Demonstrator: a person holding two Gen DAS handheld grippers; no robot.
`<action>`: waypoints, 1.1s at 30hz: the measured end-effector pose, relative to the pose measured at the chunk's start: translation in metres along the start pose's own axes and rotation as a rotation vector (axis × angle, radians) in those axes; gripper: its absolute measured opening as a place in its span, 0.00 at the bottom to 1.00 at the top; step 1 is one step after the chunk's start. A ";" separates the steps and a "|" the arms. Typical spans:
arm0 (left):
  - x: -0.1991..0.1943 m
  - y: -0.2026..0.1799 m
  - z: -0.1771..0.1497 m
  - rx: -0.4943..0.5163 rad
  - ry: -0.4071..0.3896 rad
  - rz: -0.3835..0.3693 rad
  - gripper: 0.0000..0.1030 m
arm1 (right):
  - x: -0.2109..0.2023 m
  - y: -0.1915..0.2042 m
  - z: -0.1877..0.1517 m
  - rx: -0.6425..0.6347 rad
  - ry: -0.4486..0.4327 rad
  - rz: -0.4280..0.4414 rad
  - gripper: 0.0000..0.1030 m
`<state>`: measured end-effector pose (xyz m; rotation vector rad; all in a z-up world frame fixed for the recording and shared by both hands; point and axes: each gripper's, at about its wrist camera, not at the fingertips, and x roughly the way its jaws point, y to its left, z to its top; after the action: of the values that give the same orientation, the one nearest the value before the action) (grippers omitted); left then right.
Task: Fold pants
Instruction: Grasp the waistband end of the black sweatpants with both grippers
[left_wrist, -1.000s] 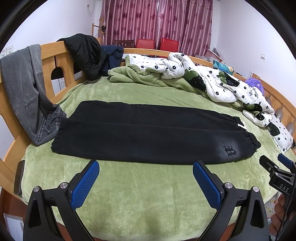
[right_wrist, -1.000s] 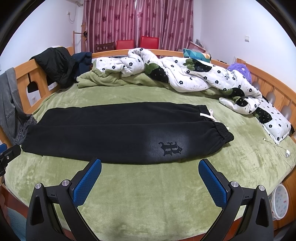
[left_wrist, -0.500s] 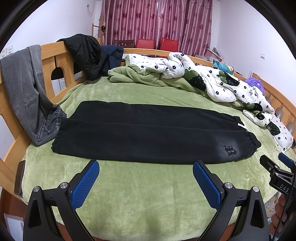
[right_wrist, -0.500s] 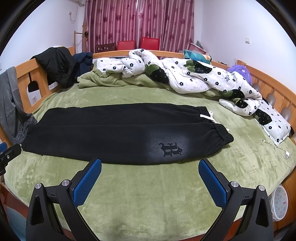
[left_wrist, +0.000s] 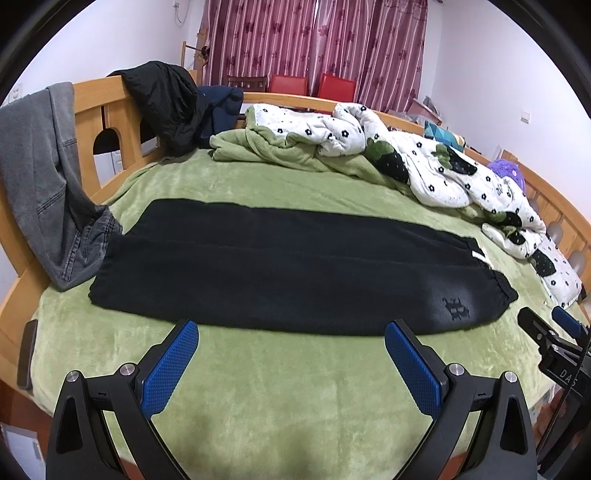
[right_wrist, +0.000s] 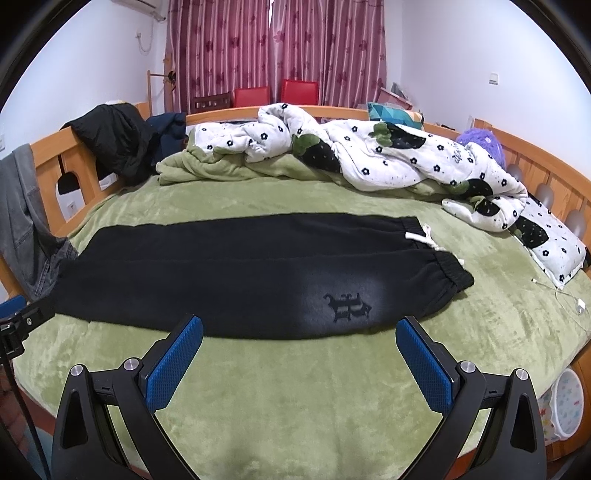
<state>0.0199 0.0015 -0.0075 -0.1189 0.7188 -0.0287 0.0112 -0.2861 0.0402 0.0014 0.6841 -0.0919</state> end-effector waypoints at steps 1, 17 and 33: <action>0.004 0.003 0.005 -0.003 -0.004 0.000 0.99 | 0.003 -0.002 0.006 -0.006 -0.007 -0.008 0.99; 0.125 0.139 -0.002 -0.192 0.156 0.031 0.92 | 0.134 -0.136 -0.007 0.184 0.174 0.099 0.68; 0.215 0.212 -0.026 -0.514 0.198 0.008 0.11 | 0.248 -0.177 -0.068 0.552 0.230 0.255 0.15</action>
<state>0.1610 0.1951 -0.1929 -0.6109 0.9128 0.1553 0.1448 -0.4811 -0.1641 0.6364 0.8647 -0.0329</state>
